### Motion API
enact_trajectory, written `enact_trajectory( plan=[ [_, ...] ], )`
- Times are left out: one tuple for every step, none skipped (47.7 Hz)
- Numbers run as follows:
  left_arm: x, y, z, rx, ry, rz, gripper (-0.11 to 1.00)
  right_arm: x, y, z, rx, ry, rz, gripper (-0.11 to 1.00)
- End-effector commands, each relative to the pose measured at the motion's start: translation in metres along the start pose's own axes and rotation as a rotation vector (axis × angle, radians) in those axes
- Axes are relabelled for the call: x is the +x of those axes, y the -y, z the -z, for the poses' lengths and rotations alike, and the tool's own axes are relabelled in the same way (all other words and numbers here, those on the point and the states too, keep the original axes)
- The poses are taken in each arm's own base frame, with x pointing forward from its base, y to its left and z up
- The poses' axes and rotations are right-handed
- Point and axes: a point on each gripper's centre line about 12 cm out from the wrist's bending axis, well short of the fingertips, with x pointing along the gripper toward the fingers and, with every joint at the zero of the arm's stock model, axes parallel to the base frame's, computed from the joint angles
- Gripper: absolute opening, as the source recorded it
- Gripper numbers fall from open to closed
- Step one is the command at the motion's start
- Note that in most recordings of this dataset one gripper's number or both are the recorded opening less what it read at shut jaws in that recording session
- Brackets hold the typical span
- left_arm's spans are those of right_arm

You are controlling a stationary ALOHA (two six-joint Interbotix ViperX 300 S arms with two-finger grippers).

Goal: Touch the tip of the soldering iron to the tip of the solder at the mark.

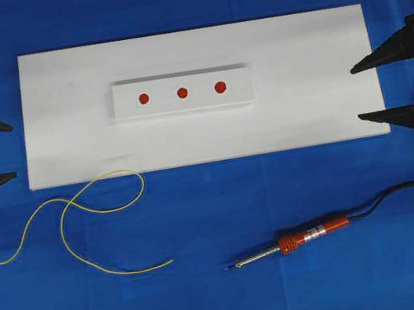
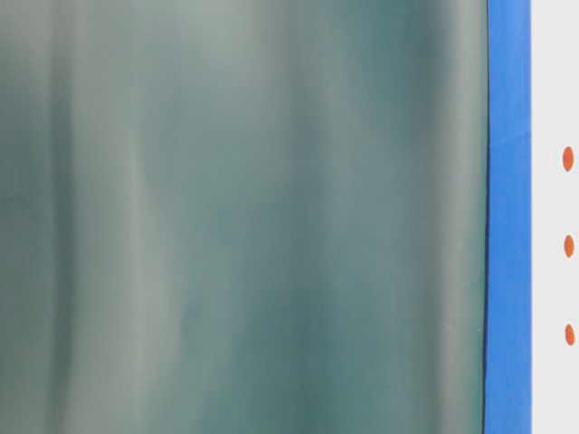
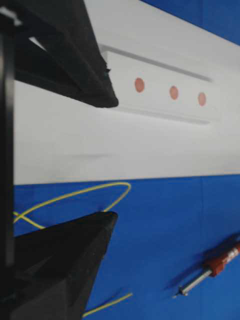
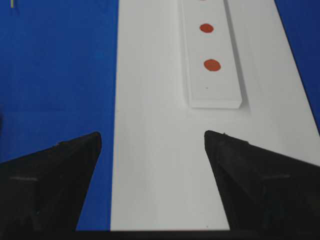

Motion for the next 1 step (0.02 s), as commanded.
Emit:
enact_trajectory(
  plan=[
    [0.0012, -0.0002, -0.0040, 0.001, 0.008, -0.002, 0.80, 0.0008, -0.0007, -0.0047, 0.004, 0.010, -0.003, 0.79]
  ],
)
